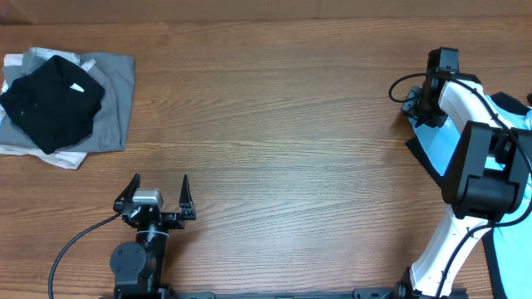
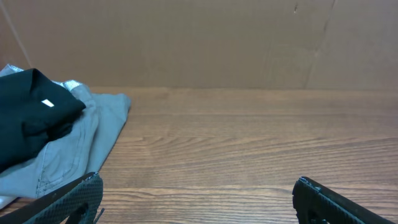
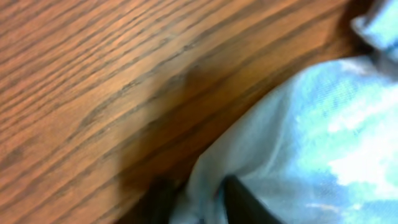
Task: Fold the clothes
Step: 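Lower the right gripper onto the blue T-shirt edge and close it, then lift the blue T-shirt with the right gripper and drag it leftward to center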
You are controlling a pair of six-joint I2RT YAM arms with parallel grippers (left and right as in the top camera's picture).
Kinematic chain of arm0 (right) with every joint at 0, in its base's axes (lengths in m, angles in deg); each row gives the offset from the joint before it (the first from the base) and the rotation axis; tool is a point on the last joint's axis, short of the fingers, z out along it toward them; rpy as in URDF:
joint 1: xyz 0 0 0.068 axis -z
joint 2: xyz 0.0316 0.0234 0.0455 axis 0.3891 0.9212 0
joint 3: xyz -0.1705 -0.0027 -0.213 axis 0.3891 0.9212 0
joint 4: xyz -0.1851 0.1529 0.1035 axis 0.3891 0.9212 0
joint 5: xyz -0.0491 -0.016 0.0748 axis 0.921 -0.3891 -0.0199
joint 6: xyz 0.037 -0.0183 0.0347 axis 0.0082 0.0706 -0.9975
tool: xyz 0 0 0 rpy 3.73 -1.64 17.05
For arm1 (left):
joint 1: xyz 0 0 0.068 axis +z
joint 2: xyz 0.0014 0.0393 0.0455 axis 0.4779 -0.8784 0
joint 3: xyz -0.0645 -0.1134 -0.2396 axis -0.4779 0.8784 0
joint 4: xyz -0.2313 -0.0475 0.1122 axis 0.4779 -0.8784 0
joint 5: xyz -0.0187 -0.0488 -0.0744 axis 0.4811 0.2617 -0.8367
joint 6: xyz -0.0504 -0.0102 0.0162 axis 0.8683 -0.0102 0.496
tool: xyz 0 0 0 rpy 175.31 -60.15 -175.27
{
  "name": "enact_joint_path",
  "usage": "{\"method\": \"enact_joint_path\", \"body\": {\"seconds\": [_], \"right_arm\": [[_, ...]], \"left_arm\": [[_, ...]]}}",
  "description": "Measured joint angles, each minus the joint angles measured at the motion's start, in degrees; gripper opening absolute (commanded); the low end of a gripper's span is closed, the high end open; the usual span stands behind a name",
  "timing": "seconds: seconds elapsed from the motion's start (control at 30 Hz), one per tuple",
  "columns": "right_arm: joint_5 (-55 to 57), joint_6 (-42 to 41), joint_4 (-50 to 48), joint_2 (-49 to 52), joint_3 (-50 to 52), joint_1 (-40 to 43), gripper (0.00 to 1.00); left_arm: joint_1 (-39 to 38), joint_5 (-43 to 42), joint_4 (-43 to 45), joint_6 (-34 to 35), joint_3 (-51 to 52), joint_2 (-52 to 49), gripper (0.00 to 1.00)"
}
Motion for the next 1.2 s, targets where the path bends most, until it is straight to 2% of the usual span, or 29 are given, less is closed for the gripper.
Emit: {"method": "enact_joint_path", "body": {"seconds": [0.3, 0.57, 0.8, 1.2], "right_arm": [[0.28, 0.02, 4.44, 0.42, -3.34, 0.22, 0.04], [1.77, -0.44, 10.08, 0.39, -10.95, 0.2, 0.04], [4.02, -4.44, 15.45, -1.27, -14.75, 0.22, 0.04], [5.88, -5.68, 17.38, -18.08, -19.89, -0.55, 0.04]], "left_arm": [[0.0, 0.0, 0.0, 0.0, 0.0, 0.0, 1.0], [0.0, 0.0, 0.0, 0.0, 0.0, 0.0, 1.0], [0.0, 0.0, 0.0, 0.0, 0.0, 0.0, 1.0], [0.0, 0.0, -0.02, 0.0, 0.0, 0.0, 1.0]]}}
